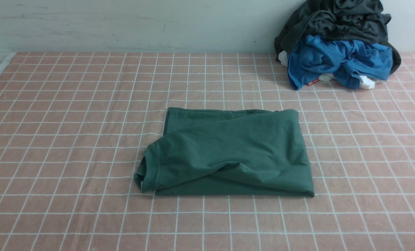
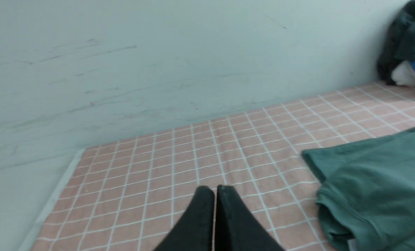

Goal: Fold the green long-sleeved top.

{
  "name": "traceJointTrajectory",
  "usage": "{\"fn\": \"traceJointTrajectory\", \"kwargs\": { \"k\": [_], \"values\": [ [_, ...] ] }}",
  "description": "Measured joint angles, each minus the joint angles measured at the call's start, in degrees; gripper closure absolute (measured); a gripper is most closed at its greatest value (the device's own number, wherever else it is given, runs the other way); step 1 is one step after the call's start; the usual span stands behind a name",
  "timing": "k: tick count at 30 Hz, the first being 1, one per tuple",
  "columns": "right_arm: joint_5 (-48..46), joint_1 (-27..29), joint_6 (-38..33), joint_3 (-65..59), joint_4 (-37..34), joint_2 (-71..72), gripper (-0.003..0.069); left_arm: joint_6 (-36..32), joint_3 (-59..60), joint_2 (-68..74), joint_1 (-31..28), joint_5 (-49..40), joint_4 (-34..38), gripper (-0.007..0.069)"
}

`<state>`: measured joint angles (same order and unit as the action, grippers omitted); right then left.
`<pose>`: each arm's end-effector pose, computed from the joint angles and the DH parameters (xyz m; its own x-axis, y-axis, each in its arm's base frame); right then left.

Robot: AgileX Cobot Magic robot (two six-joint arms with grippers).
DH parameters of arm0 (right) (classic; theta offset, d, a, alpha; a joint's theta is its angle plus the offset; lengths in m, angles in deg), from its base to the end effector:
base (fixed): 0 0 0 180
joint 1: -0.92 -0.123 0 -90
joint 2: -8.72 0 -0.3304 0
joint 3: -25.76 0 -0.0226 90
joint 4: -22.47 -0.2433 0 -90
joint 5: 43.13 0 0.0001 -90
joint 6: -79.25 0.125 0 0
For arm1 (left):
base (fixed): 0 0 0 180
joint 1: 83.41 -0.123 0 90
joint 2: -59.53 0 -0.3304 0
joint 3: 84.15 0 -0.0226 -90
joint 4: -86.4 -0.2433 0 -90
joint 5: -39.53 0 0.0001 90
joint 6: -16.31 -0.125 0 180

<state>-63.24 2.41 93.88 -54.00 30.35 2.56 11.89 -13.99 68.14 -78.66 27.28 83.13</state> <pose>0.0325 -0.0068 0.1641 -0.2620 0.1325 -0.9559 0.1051 0.9886 0.1082 0.0325 -0.0012 0.2397 -0.0079 0.1336 -0.9910 0.0724 0.9885 0.1327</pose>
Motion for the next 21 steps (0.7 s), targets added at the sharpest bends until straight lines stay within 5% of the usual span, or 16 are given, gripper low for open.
{"fn": "traceJointTrajectory", "kwargs": {
  "k": [8, 21],
  "values": [
    [0.00, 0.00, 0.00, 0.00, 0.00, 0.00, 0.0673, 0.24, 9.26, -2.49, -7.02, -0.03, 2.77, 0.0631],
    [-0.02, 0.00, 0.00, 0.00, 0.07, 0.00, 0.0673, 1.98, 9.72, -2.49, -7.49, -8.51, 7.19, 0.0631]
  ]
}}
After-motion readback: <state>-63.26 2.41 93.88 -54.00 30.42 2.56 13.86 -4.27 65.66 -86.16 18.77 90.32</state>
